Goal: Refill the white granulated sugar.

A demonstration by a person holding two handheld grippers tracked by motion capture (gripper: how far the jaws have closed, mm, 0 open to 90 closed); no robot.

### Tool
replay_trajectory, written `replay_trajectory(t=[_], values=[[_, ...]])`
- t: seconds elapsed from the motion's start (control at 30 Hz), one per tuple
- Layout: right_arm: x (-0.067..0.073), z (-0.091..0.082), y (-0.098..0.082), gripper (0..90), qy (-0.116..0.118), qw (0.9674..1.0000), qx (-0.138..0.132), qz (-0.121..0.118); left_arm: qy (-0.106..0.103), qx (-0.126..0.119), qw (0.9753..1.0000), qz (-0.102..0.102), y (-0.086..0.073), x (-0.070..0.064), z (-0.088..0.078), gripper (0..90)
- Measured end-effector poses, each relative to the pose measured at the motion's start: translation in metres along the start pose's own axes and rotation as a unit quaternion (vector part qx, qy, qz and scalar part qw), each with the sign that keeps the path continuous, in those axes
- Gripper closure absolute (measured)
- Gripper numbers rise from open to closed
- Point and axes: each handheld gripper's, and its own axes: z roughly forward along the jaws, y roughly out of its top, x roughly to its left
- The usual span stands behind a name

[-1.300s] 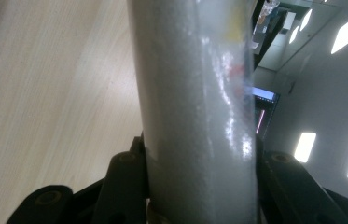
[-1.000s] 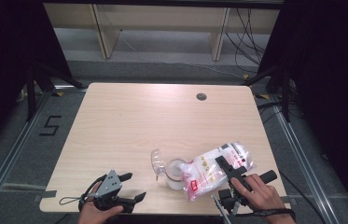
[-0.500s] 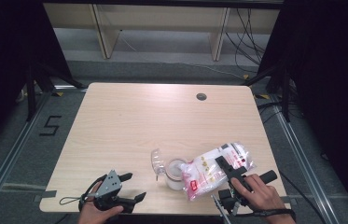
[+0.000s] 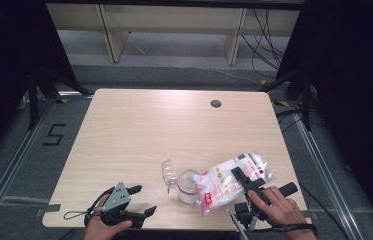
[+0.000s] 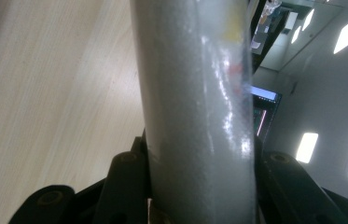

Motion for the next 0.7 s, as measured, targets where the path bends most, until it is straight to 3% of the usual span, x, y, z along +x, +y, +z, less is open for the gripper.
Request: replay_trajectory(t=[0.7], values=[[-0.0004,-0.0003,0.0002,66.0,0.001,1.0,0.0,0.004,0.0,0.0,1.0,0.0,0.0,-0.0001,0.0,17.1]])
